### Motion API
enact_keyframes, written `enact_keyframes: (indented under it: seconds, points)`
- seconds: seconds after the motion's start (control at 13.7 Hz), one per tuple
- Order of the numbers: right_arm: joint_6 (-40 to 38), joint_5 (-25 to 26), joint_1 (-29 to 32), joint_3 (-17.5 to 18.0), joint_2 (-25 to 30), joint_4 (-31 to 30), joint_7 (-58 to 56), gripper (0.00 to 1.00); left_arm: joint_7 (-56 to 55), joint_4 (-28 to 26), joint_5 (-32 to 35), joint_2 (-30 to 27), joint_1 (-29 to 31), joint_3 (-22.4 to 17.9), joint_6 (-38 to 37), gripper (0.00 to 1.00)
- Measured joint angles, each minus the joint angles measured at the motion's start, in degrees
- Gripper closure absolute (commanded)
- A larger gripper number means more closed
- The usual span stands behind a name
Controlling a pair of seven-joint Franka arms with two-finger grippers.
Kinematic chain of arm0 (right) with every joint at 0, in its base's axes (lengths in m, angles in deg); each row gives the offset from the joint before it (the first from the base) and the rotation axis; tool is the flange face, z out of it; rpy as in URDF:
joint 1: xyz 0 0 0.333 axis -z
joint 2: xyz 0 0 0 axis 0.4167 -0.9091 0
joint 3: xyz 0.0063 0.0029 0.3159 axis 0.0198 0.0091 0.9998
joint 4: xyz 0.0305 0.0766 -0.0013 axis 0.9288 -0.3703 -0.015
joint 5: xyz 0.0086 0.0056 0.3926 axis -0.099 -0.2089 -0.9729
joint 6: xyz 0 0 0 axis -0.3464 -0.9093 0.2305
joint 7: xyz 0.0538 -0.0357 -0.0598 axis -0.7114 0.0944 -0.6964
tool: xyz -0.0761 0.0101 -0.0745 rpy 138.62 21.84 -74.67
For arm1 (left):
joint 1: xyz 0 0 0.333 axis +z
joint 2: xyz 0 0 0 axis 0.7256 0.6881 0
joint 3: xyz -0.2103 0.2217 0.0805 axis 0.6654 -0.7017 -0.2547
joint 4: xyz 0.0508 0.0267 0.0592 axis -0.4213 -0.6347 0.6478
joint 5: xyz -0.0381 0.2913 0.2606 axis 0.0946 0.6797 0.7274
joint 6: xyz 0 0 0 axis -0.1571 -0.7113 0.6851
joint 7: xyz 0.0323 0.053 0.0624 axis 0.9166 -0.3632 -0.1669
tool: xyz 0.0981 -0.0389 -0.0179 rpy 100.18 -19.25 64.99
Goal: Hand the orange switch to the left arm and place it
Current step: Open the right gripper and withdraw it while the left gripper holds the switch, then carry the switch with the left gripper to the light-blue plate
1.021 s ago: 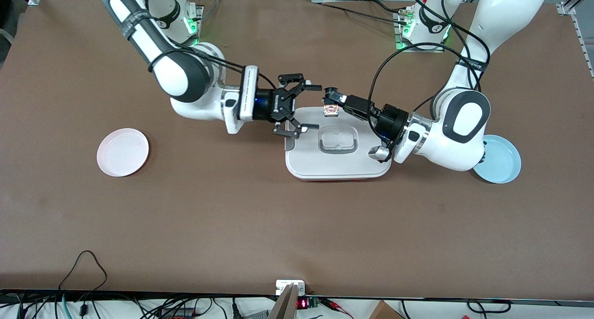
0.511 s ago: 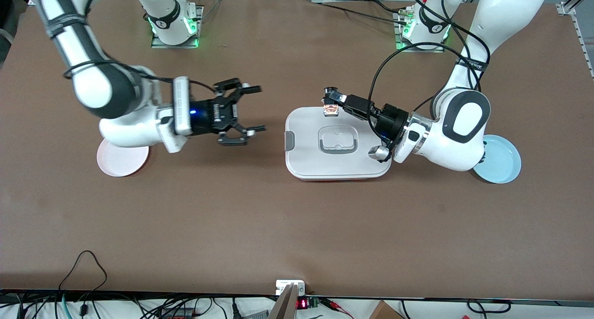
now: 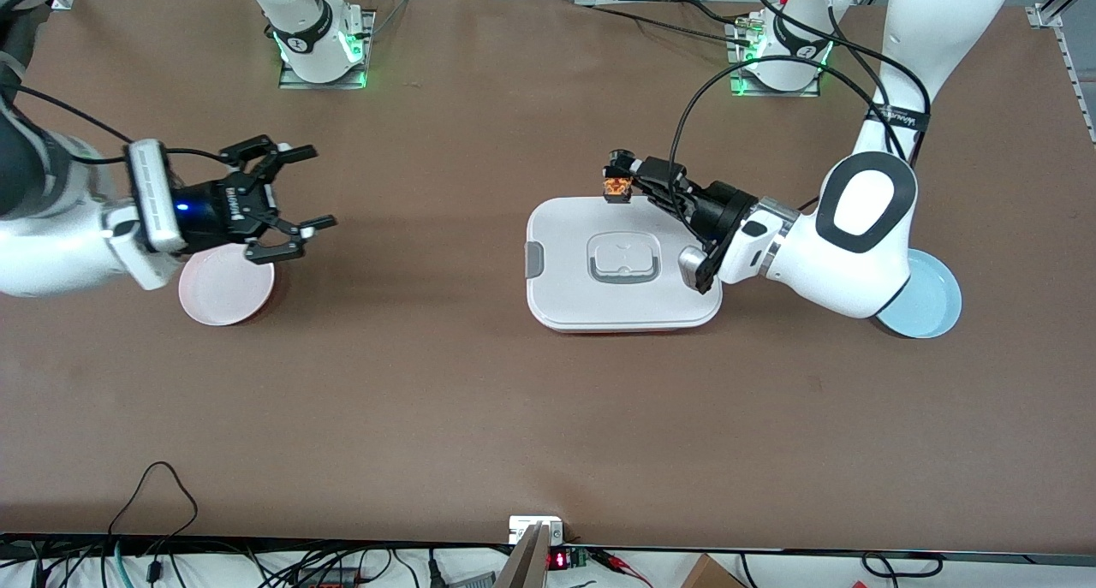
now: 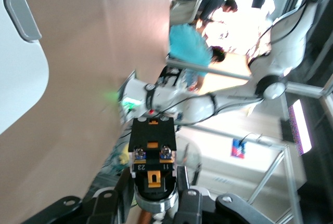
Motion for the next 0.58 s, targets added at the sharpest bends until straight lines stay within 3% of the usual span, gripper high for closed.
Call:
enact_keyframes:
  seconds: [0.22,0.58]
  points:
    - [-6.26,9.84,6.51,-0.01,2.71,2.93,3.73,0.00,4.42,3.08,7.58,0.64,-0.87,0.84,-2.62,0.98]
    - [-14.25,34.32,8.83,0.49,5.44,13.31,19.08,0.00,6.70,7.28,21.02,0.82,-1.20,4.77,-8.74,0.97]
